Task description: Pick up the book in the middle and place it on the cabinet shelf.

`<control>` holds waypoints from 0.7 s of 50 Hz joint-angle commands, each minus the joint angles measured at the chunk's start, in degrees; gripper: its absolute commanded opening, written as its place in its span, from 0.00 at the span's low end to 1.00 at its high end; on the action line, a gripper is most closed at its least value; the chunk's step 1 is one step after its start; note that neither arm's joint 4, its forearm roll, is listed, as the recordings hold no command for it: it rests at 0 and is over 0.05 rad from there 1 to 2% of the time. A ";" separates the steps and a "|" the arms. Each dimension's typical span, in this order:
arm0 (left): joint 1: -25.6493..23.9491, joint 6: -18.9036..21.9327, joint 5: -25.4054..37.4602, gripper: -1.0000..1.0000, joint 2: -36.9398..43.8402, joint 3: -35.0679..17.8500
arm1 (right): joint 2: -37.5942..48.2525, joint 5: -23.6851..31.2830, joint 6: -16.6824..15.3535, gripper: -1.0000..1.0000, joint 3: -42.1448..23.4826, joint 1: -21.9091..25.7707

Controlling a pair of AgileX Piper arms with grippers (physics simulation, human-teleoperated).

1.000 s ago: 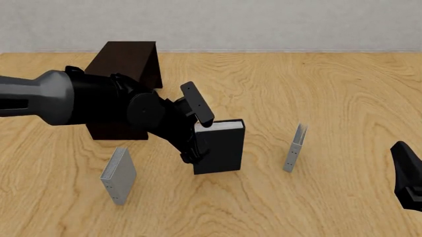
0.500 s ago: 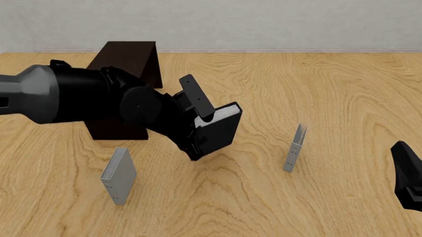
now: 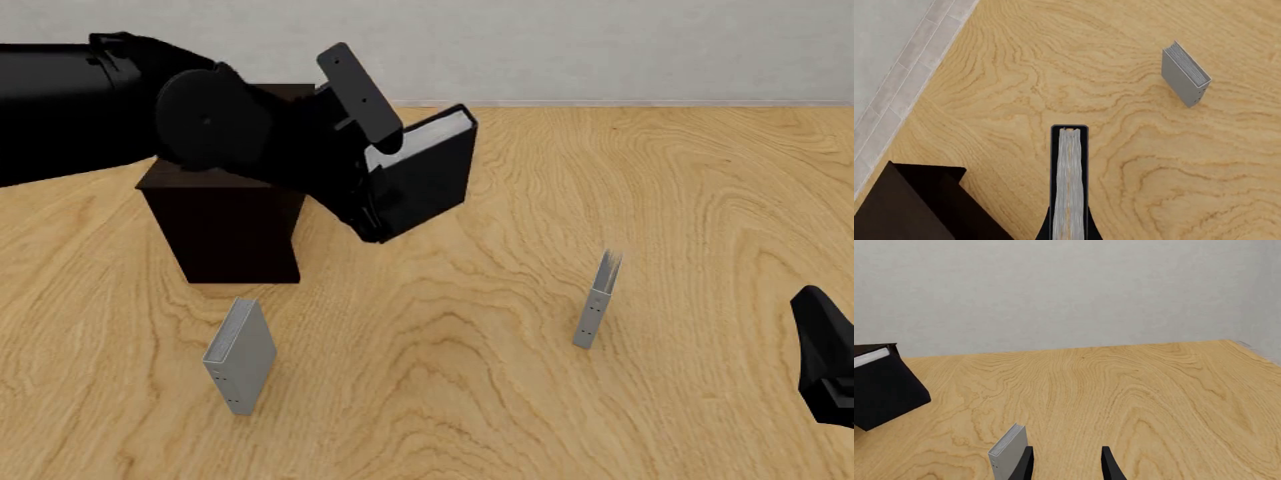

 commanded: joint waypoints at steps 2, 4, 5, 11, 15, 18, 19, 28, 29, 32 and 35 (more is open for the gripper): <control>3.98 3.73 1.71 0.00 -4.40 -4.12 | -0.08 0.05 0.01 1.00 0.00 -0.02; 7.40 5.42 1.78 0.00 -3.63 -5.15 | -0.06 0.03 -0.02 1.00 0.00 -0.02; 8.09 5.66 1.87 0.00 -3.47 -5.52 | -0.04 0.02 -0.05 1.00 0.00 -0.02; 13.97 9.33 0.93 0.00 -2.84 -8.64 | -0.02 0.01 -0.06 1.00 0.00 -0.03; 17.22 11.70 0.37 0.00 -2.02 -10.25 | -0.02 0.02 0.01 1.00 0.00 -0.02; 19.66 13.64 -0.22 0.00 -1.24 -11.50 | -0.07 0.04 -0.03 1.00 0.00 -0.03; 19.66 13.64 -0.22 0.00 -1.24 -11.50 | -0.07 0.05 -0.03 1.00 0.00 -0.03; 26.31 16.93 -1.43 0.00 2.24 -16.13 | -0.03 0.03 0.07 1.00 0.00 -0.05; 26.34 16.57 -1.05 0.00 2.44 -16.87 | -0.02 0.02 0.06 1.00 0.00 -0.04; 26.55 16.32 -0.57 0.00 2.74 -17.96 | 0.01 0.00 0.05 1.00 0.00 -0.02; 27.06 16.86 -1.00 0.00 3.39 -18.49 | 0.04 -0.01 0.09 1.00 0.00 -0.04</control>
